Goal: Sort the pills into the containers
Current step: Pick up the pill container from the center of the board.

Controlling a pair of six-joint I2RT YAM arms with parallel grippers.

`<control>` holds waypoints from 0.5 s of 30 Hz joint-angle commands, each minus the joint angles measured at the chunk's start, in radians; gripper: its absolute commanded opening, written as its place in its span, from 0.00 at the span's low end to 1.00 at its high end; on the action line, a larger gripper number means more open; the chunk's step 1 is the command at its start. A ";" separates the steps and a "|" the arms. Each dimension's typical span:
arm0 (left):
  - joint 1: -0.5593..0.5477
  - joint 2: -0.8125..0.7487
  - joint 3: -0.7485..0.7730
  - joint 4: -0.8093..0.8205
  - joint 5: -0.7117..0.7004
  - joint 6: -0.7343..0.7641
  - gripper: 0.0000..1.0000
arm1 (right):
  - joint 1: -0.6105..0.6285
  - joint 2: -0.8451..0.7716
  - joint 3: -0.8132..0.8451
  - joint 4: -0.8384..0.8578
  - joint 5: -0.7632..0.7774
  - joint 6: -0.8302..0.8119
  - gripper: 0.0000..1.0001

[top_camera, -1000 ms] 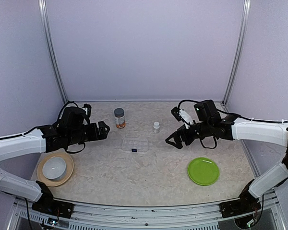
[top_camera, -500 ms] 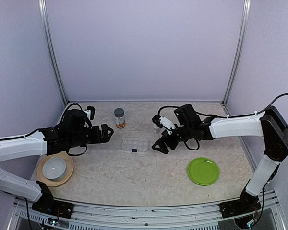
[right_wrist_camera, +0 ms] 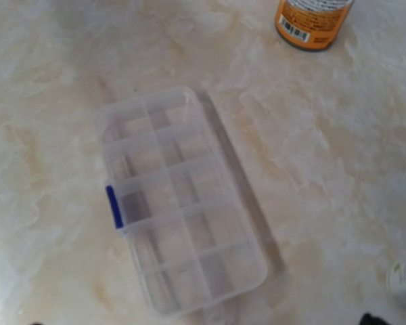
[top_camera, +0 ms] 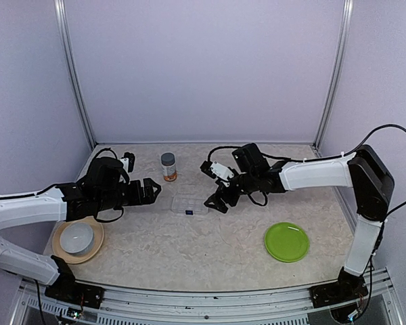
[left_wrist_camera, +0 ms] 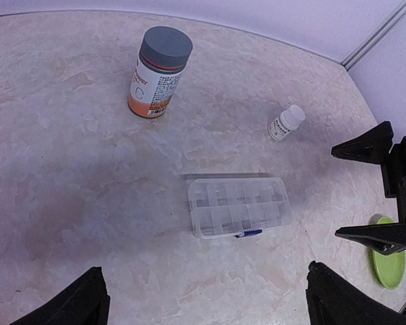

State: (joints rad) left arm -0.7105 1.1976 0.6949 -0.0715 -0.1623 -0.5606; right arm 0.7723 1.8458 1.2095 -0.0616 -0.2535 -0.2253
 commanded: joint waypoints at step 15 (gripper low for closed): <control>-0.009 -0.041 -0.020 0.037 0.033 -0.008 0.99 | 0.010 0.148 0.140 -0.073 -0.007 -0.155 1.00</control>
State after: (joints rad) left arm -0.7139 1.1736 0.6861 -0.0597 -0.1524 -0.5613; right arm 0.7723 1.9755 1.3174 -0.1143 -0.2493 -0.3473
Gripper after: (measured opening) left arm 0.988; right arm 0.996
